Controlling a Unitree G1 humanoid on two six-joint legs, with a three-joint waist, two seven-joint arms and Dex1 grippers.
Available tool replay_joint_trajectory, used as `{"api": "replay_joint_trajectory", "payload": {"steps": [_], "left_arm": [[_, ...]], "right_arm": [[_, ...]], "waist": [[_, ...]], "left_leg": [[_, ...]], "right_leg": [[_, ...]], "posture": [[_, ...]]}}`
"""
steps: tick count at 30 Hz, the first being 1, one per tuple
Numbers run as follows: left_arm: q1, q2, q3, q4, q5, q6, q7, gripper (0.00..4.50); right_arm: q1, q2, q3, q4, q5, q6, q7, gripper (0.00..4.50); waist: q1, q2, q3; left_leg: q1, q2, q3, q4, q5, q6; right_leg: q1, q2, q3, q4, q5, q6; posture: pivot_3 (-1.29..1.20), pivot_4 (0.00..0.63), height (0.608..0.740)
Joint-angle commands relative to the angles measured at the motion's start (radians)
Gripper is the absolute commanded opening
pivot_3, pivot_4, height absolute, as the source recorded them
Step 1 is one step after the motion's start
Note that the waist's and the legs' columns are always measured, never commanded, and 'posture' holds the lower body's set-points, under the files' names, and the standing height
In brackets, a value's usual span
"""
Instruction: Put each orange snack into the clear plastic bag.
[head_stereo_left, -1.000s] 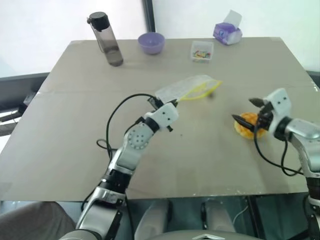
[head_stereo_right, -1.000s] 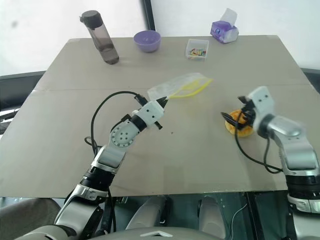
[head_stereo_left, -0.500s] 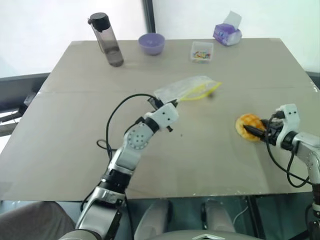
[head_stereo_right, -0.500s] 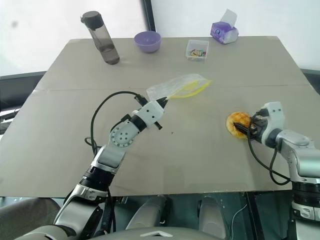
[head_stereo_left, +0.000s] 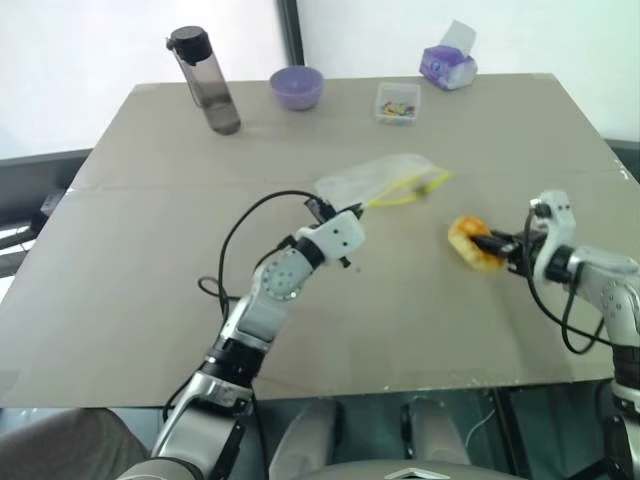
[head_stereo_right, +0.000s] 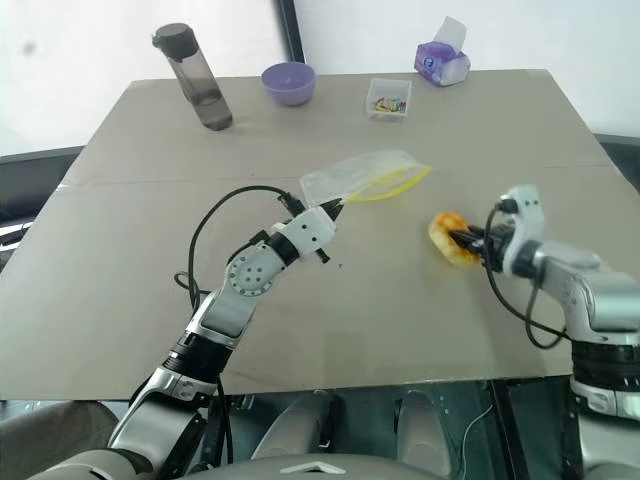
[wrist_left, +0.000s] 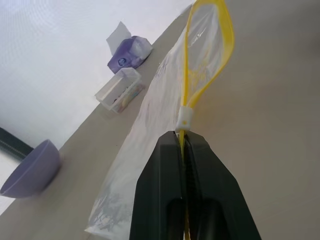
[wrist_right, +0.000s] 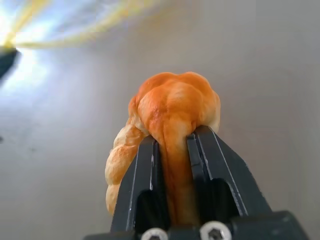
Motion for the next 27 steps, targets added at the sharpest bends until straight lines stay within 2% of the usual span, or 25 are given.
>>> {"api": "replay_joint_trajectory", "payload": {"steps": [1, 14, 21, 27], "left_arm": [[-0.015, 0.005, -0.02, -0.018, 0.017, -0.037, 0.002, 0.0], [-0.02, 0.001, -0.039, -0.029, 0.022, -0.078, -0.007, 0.0], [-0.025, 0.002, -0.039, -0.023, 0.02, -0.086, -0.006, 0.0], [-0.038, -0.003, -0.039, -0.011, 0.022, -0.092, 0.0, 0.0]], "right_arm": [[-0.083, 0.027, 0.017, -0.036, 0.033, 0.025, -0.03, 0.7], [-0.219, 0.088, 0.134, 0.134, -0.02, -0.059, -0.037, 0.7], [-0.253, 0.136, 0.104, 0.17, 0.014, -0.025, -0.054, 0.7], [-0.259, 0.15, 0.071, 0.218, 0.011, 0.073, -0.143, 0.7]], "waist": [[0.002, 0.0, 0.0], [-0.003, 0.0, 0.0], [-0.001, 0.0, 0.0], [0.0, 0.0, 0.0]], "left_leg": [[0.0, 0.0, 0.0, 0.0, 0.0, 0.0], [-0.002, -0.001, -0.001, 0.0, 0.0, 0.0], [-0.002, -0.001, -0.001, 0.0, 0.0, 0.0], [-0.002, -0.001, -0.001, 0.0, 0.0, 0.0]], "right_leg": [[0.0, 0.0, 0.0, 0.0, 0.0, 0.0], [-0.002, -0.001, -0.001, 0.0, 0.0, 0.0], [-0.002, -0.001, -0.001, 0.0, 0.0, 0.0], [-0.002, -0.001, -0.001, 0.0, 0.0, 0.0]], "posture": [[0.0, 0.15, 0.74], [0.0, 0.15, 0.74], [0.0, 0.15, 0.74], [0.0, 0.15, 0.74]]}}
